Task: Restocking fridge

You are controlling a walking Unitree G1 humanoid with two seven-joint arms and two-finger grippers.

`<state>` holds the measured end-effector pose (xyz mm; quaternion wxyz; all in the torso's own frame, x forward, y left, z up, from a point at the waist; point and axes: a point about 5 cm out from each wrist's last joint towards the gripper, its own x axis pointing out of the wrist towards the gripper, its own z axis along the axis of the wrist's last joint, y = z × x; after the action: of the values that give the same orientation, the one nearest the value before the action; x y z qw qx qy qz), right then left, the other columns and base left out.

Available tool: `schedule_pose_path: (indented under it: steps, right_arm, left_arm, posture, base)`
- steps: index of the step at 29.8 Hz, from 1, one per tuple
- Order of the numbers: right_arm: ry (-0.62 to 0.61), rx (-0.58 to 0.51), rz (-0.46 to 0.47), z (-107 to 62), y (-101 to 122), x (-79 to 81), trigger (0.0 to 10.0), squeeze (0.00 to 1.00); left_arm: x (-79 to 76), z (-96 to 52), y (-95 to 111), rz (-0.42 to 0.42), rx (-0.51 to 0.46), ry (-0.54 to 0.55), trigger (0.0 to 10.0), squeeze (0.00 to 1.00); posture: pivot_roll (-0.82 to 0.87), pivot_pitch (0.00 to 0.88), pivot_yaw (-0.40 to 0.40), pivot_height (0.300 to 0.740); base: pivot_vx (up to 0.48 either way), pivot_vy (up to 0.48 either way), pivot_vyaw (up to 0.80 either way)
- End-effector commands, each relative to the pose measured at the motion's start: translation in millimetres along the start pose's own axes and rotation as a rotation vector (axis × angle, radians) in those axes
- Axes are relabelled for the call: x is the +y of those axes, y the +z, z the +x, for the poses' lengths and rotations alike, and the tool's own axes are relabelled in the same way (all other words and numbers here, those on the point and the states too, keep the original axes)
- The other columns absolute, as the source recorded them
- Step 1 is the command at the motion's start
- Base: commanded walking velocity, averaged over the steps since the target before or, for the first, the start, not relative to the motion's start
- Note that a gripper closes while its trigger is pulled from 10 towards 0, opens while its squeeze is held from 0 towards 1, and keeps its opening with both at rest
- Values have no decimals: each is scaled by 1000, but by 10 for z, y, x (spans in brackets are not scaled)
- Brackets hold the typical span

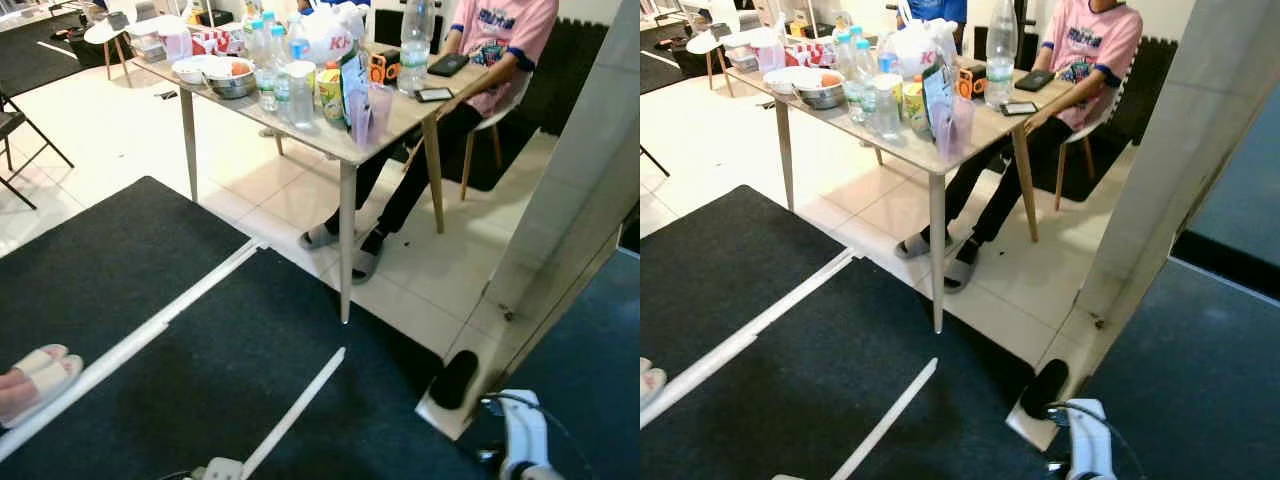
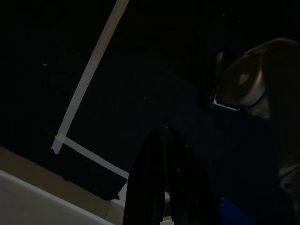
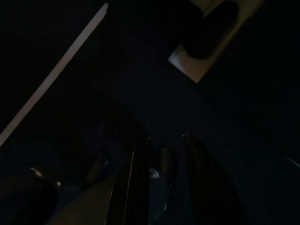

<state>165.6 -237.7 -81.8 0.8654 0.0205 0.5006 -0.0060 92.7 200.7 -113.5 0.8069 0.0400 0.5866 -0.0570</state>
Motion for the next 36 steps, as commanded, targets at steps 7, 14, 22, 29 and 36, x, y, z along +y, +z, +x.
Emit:
schedule_pose_path:
  steps: [7,14,22,29,36]
  right_arm:
    - [-3,7,2,-1,-14,0,10000,0]
    - [-4,-3,-1,2,20,-1,10000,0]
    - [-8,-1,0,3,19,0,10000,0]
    - [-13,34,-35,5,-49,23,10000,0]
    - [-21,86,-104,-10,-173,20,10000,0]
  left_arm:
    - [-41,5,-22,-1,7,-10,10000,0]
    - [-44,7,-9,-4,4,-10,10000,0]
    - [-41,7,-10,-3,7,-8,10000,0]
    - [-47,7,-12,-7,6,-15,10000,0]
    - [-47,7,-10,-5,7,-16,10000,0]
  posture:
    - [-49,0,25,740]
    - [-49,0,25,740]
    - [-49,0,25,740]
    - [-50,0,27,740]
    - [-49,0,25,740]
  base:
    - [0,0,800]
    - [0,0,800]
    - [0,0,790]
    - [0,0,0]
    - [0,0,0]
